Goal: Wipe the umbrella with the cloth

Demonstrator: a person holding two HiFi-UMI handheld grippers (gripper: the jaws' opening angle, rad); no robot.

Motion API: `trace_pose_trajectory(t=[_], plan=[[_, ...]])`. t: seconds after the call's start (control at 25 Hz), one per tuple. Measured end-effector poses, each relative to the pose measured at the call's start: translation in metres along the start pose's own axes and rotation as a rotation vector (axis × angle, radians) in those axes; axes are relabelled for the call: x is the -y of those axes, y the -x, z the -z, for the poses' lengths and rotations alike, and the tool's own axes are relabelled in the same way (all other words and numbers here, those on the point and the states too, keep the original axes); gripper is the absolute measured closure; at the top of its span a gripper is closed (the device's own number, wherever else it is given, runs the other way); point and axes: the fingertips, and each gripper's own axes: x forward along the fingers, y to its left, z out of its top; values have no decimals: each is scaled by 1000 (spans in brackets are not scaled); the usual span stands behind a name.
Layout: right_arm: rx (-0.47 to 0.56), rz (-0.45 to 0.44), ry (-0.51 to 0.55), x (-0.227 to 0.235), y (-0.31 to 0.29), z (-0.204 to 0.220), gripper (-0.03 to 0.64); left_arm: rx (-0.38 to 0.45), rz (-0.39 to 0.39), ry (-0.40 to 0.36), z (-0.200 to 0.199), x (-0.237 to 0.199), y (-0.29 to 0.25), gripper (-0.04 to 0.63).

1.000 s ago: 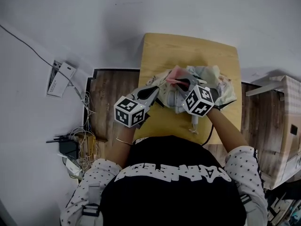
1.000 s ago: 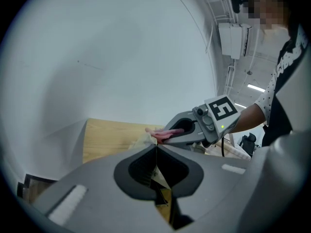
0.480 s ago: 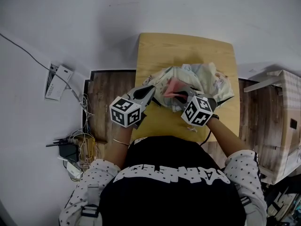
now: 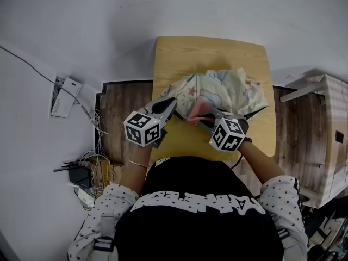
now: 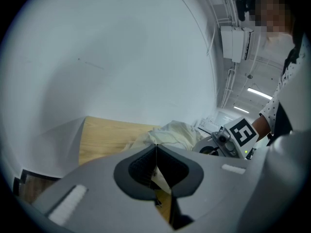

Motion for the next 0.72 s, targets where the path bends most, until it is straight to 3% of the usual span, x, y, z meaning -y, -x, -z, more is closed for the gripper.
trace_pose_trajectory(t=[0.48,0.72], plan=[[34,-61,0,-23,16,-3,584,1,1,7,-1,7,-2,591],[83,3,67,-2,46,-19,584,3,-1,14,0,5,-3,591]])
